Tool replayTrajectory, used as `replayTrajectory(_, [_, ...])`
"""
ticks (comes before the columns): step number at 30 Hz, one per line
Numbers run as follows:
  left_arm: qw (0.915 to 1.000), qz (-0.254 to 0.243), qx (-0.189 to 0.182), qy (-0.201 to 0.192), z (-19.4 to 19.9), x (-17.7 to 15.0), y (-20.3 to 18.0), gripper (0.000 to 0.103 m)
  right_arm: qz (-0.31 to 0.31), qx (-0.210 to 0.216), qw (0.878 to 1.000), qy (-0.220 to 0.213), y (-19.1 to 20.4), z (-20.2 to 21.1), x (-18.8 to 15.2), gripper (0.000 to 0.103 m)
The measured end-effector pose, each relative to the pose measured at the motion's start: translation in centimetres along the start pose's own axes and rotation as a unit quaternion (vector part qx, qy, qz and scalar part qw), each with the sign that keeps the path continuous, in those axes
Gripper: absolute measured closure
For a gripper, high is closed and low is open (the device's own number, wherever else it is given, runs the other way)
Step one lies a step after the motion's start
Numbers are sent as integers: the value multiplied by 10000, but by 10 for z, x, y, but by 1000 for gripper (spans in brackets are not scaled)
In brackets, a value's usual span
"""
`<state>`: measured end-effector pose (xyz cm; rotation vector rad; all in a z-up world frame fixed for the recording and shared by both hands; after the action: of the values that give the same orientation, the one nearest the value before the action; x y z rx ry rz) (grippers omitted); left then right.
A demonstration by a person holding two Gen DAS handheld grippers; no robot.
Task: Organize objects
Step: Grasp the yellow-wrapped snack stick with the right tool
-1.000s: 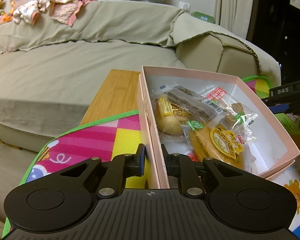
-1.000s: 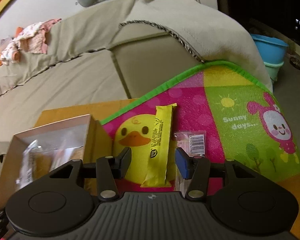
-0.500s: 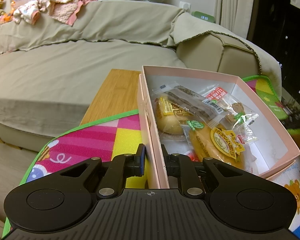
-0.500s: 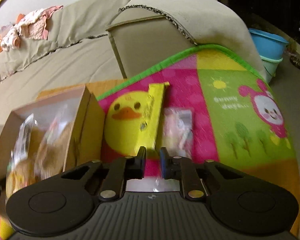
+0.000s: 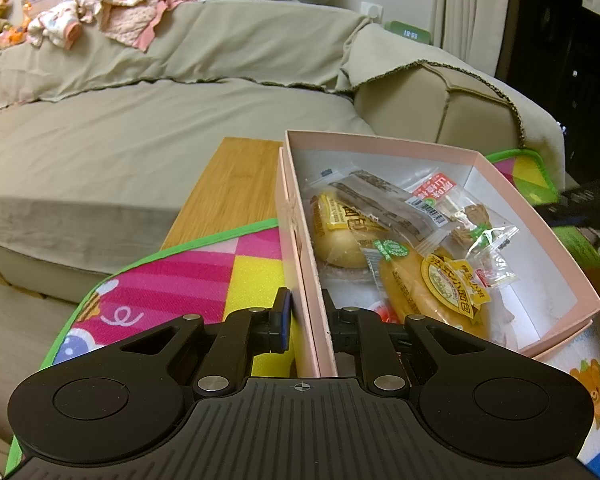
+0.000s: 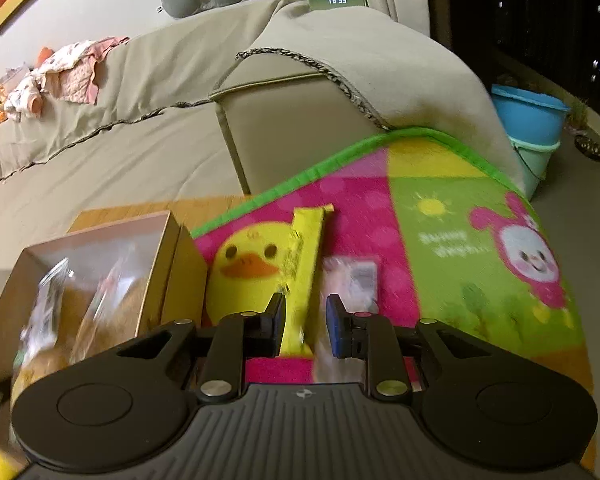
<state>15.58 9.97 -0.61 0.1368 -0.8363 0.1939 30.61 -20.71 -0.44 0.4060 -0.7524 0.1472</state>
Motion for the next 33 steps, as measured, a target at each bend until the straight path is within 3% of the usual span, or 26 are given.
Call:
replayTrajectory(3, [10000,0,2,0,0,0,0,87,-87,-21,10000,-41,3,-21,7,66])
replayTrajectory(5, [10000,0,1,-1,0,0,0,87,-29,-35,10000,39,7,-34,7,63])
replayTrajectory(7, [10000,1,1,-1,0,0,0,87,109,-127,9997,158,10,-43,5,63])
replayTrajectory(10, [10000,2,6,0,0,0,0,87,260,-129,9989,359,12,-43,-2,76])
replayTrajectory(12, [10000,2,4,-1,0,0,0,87,306,-188,9986,400,13,-35,-8,80])
replayTrajectory(25, [10000,-1,9,2,0,1,-1,87,378,193,9972,619,15,73,-73,81])
replayTrajectory(30, [10000,-10,9,1,0,1,0,87,409,283,9946,916,17,91,-110,80])
replayTrajectory(33, [10000,-7,9,3,0,1,-1,87,398,260,9952,853,19,91,-117,79])
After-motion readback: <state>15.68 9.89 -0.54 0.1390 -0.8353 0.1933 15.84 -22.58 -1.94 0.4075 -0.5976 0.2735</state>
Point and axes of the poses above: each gripper's, at about its wrist camera, not at the fingertips, and z roughly against the way its jaws point, y to its left, x to its top, the point moved 5 cm from there along -z, roughly the way its jaws point, and after that the axes turned 13 degrees about x, right-handed, at the moved point
